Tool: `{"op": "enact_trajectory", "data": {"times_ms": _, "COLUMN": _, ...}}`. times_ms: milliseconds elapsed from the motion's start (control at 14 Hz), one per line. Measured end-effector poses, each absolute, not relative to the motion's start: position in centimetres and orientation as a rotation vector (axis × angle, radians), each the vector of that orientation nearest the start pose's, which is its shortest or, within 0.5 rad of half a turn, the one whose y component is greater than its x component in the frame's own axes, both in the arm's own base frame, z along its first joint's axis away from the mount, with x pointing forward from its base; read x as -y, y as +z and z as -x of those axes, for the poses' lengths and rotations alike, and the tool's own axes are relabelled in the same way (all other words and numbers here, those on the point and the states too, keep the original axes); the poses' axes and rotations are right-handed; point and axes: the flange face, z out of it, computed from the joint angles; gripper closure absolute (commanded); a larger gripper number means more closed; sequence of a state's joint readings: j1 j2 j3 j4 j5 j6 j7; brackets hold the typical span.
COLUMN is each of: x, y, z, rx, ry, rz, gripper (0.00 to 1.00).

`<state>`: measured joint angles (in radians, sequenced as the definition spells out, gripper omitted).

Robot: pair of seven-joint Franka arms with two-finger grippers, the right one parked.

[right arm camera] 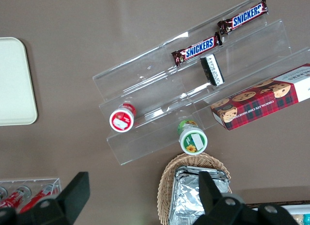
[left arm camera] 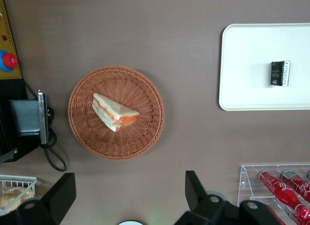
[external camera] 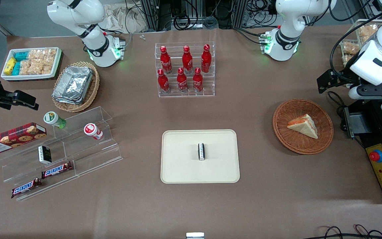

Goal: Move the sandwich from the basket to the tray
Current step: 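Move the left gripper over the sandwich in the wicker basket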

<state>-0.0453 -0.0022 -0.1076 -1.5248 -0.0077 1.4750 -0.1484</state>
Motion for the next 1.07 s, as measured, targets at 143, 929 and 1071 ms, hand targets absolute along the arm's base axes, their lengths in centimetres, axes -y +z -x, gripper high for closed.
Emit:
{"op": "enact_trajectory", "data": {"times_ms": 143, "x": 7.5, "y": 62.9, "z": -53.7, "rx": 0.034, "ry": 0.118, "rz": 3.093, "gripper": 0.00}}
{"op": "enact_trajectory", "data": {"times_ms": 929, "x": -3.5, "y": 53.3, "z": -54.5, "rx": 0.927, "ry": 0.118, "rz": 2.981, "gripper": 0.00}}
{"op": "enact_trajectory", "data": {"times_ms": 1071, "x": -3.6, "y": 49.8, "z": -54.2, "rx": 1.126, "ry": 0.123, "rz": 2.906, "gripper": 0.00}}
